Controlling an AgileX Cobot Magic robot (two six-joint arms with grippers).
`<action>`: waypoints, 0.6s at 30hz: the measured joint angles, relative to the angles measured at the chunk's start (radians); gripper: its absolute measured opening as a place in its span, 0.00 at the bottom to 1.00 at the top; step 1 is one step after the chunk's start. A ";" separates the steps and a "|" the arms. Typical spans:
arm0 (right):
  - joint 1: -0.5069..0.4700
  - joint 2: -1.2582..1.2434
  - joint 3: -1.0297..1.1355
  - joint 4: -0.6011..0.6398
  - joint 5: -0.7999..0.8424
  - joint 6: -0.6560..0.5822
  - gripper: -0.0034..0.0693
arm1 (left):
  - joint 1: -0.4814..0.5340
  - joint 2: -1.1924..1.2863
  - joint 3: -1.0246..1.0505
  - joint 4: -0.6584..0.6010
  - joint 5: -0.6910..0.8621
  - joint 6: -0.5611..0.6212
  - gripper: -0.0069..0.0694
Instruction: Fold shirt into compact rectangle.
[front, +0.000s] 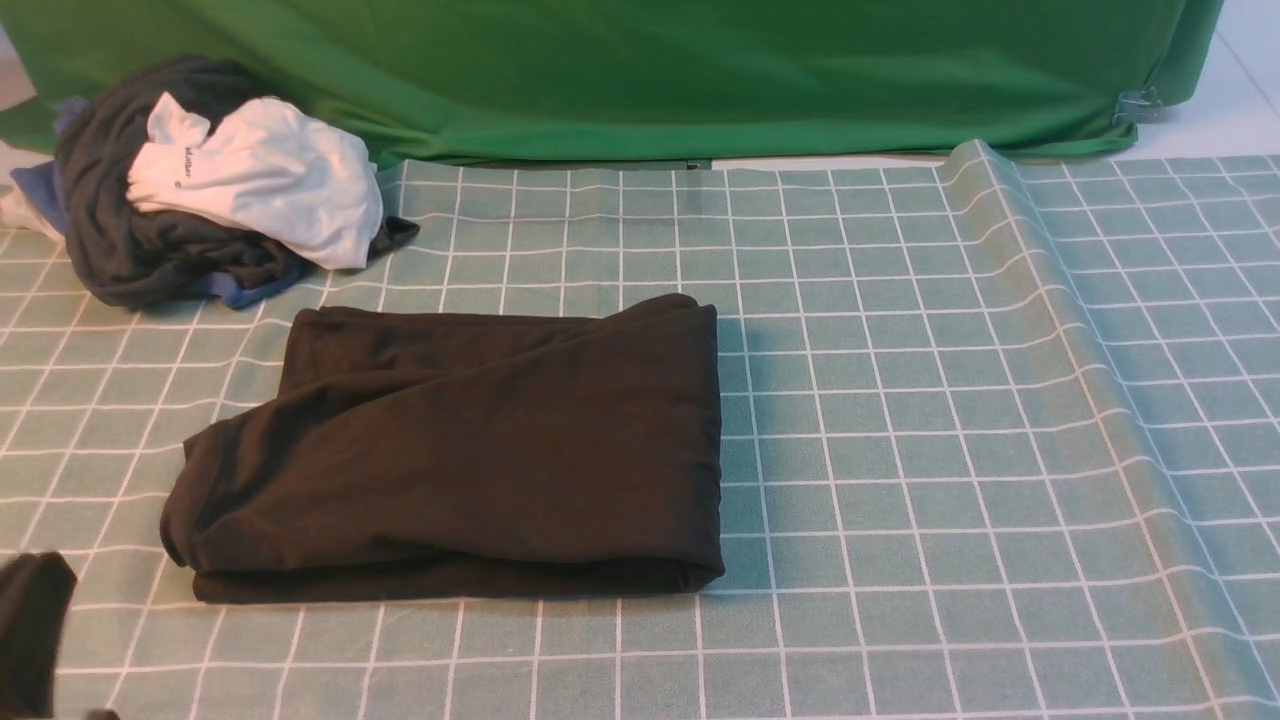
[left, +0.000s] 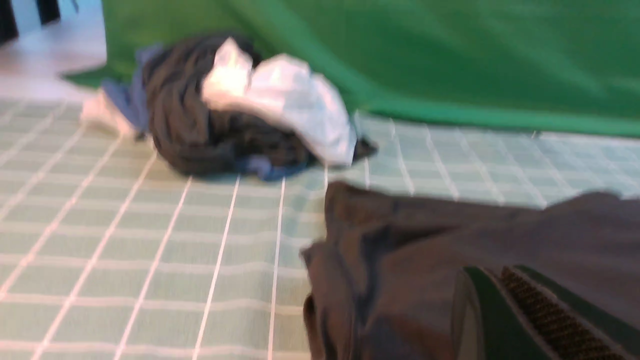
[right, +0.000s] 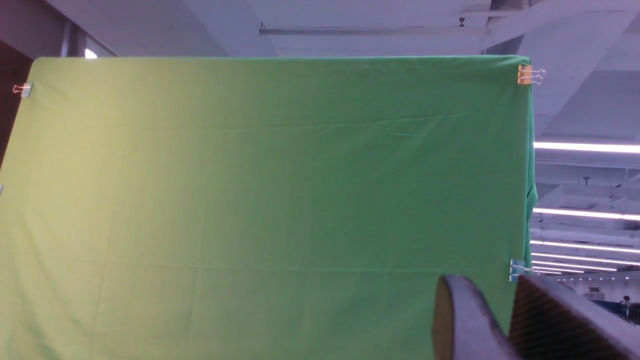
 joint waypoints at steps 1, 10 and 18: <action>0.000 0.000 0.000 0.000 0.000 0.000 0.27 | 0.000 -0.026 0.020 0.000 -0.001 0.001 0.11; 0.000 -0.003 0.000 0.000 0.000 0.000 0.30 | -0.013 -0.066 0.034 0.000 0.039 0.004 0.11; 0.000 -0.003 0.000 0.000 0.003 0.000 0.33 | -0.035 -0.066 0.034 -0.012 0.039 0.005 0.11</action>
